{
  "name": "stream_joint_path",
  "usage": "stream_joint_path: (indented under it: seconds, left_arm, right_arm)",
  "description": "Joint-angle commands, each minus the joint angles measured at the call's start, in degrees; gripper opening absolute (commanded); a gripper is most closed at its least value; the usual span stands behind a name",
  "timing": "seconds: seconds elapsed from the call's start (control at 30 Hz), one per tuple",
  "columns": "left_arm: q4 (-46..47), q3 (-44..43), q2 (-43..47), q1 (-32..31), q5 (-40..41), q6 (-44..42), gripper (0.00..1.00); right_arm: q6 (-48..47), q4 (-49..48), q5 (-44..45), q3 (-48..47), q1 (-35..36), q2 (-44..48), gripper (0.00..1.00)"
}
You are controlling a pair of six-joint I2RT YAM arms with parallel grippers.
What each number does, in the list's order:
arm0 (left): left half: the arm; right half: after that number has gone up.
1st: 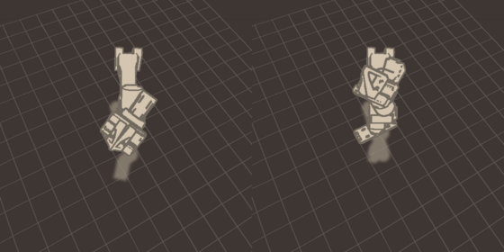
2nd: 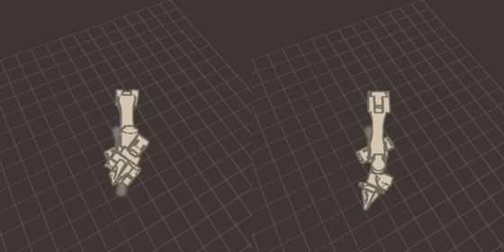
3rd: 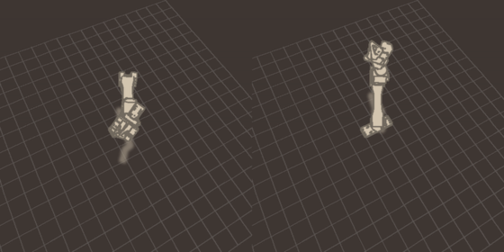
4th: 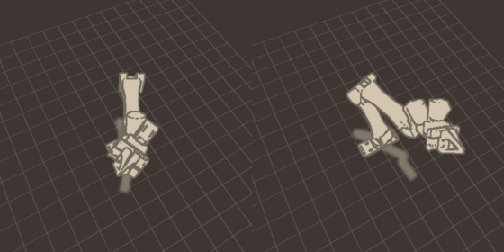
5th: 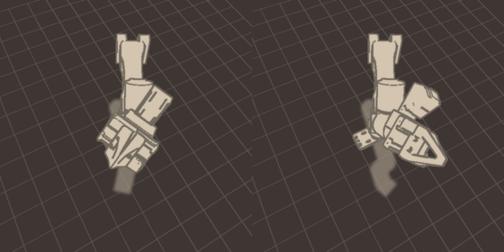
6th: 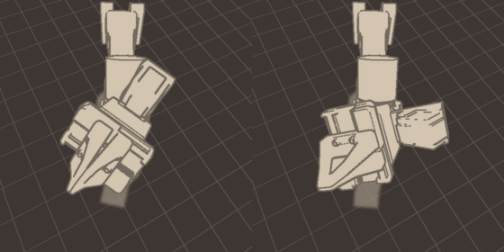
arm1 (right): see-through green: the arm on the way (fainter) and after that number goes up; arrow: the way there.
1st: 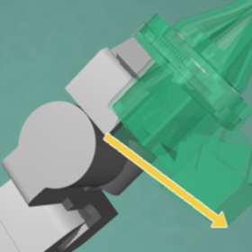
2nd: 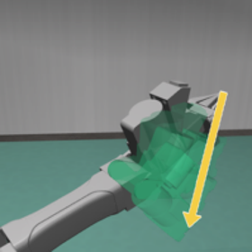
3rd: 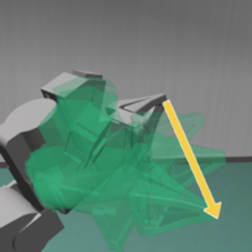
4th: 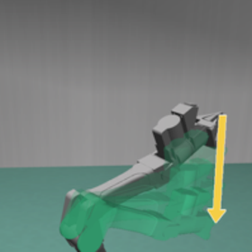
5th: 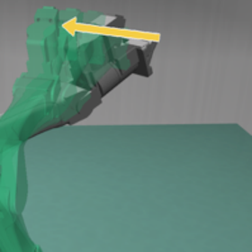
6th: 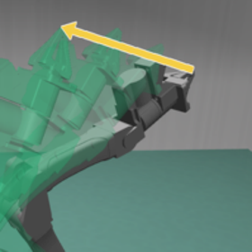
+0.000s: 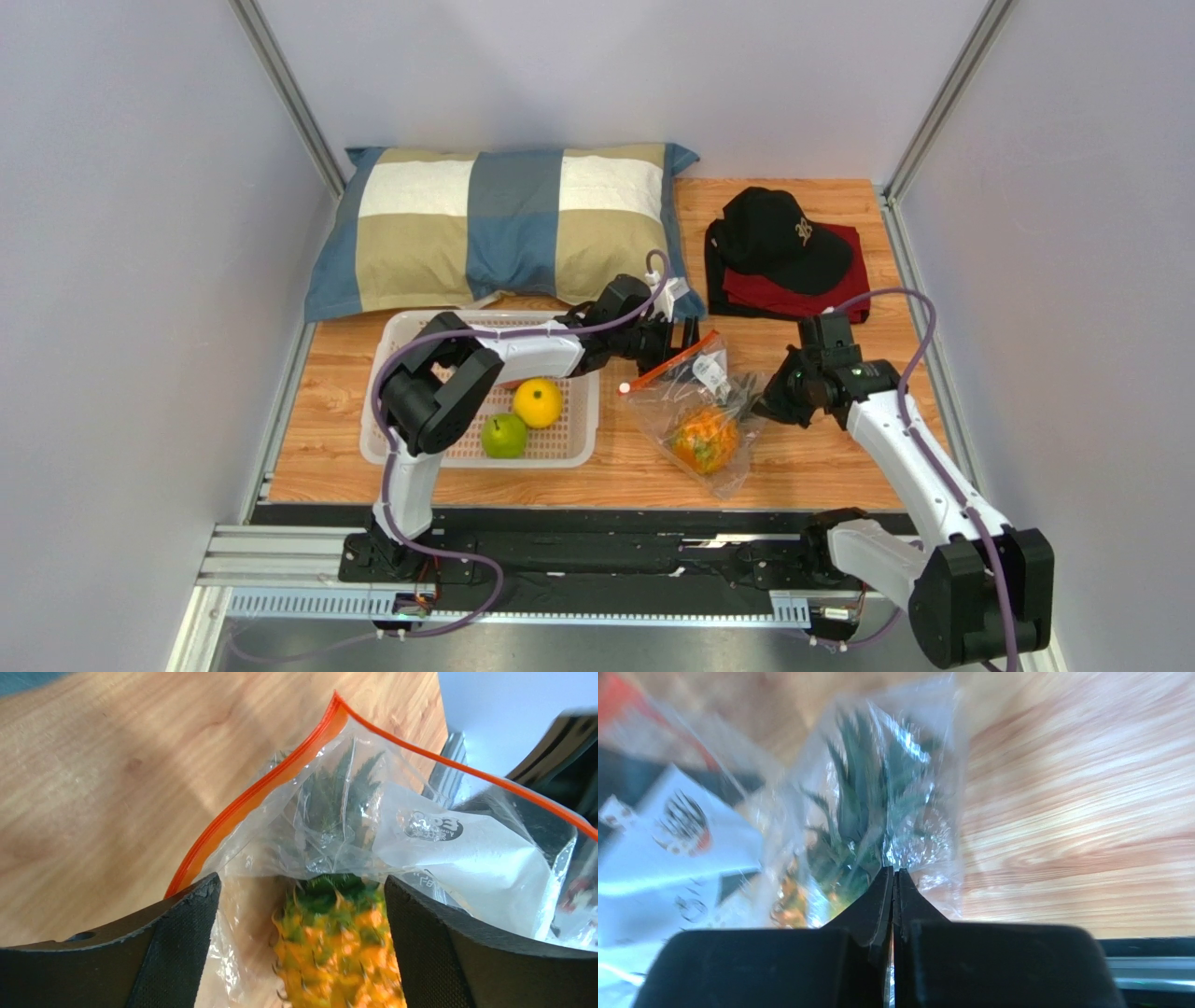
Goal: Open the zip-top bag and remove the fake food
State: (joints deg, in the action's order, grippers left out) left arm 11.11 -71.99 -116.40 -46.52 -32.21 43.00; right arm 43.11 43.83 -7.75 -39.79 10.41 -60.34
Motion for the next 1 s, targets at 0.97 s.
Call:
stream_joint_path:
  seconds: [0.97]
  left_arm:
    - [-1.96,10.47,6.81,-8.49,-12.27,-2.84,0.99]
  right_arm:
    - [23.76,-6.28,-0.34,19.30,10.77,23.33,0.00]
